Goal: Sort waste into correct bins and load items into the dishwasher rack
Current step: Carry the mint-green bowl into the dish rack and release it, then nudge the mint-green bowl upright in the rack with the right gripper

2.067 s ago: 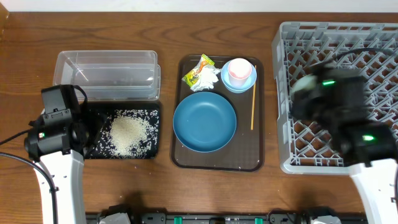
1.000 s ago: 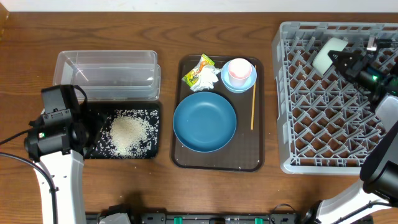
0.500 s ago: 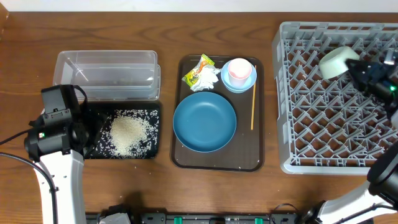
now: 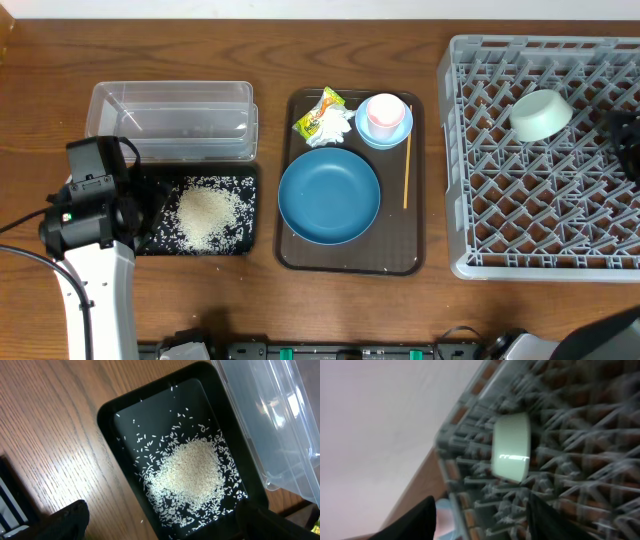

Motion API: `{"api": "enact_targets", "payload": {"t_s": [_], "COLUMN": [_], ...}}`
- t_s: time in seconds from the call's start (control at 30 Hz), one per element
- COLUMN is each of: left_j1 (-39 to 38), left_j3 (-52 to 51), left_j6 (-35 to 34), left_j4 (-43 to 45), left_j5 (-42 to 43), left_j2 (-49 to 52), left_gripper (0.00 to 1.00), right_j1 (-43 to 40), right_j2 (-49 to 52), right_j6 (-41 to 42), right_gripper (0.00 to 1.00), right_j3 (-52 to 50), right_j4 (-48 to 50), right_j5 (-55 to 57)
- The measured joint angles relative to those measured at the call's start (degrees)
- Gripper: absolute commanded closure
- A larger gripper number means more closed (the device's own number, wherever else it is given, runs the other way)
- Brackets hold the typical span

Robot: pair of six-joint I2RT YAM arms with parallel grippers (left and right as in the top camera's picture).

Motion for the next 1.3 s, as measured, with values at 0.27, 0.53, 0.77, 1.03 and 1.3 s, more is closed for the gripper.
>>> {"api": "enact_targets", "payload": {"t_s": [0.27, 0.53, 0.77, 1.03, 1.3], "left_j1": [0.0, 0.0, 0.0, 0.0, 0.0], "left_j3": [0.0, 0.0, 0.0, 0.0, 0.0], "left_j6": [0.0, 0.0, 0.0, 0.0, 0.0], "left_j4": [-0.02, -0.02, -0.02, -0.02, -0.02], "left_j5": [0.0, 0.0, 0.02, 0.0, 0.0], "left_j2": [0.0, 0.0, 0.0, -0.02, 0.0], "left_gripper": [0.04, 0.04, 0.04, 0.04, 0.04], "right_j1": [7.82, 16.68, 16.98, 20.94, 25.03], "right_j2": [-2.08, 8.79, 17.07, 18.69, 22.82], "right_j6": [-4.04, -3.8, -7.04, -7.58, -7.58], "right_gripper": [0.26, 0.23, 0.83, 0.99, 0.99], "right_j3": [2.99, 3.06, 2.97, 3.02, 3.02], "right_j4": [0.83, 4.35, 15.02, 19.93, 16.28], "right_j5": [12.0, 20.74, 14.86, 14.1, 23.76]}}
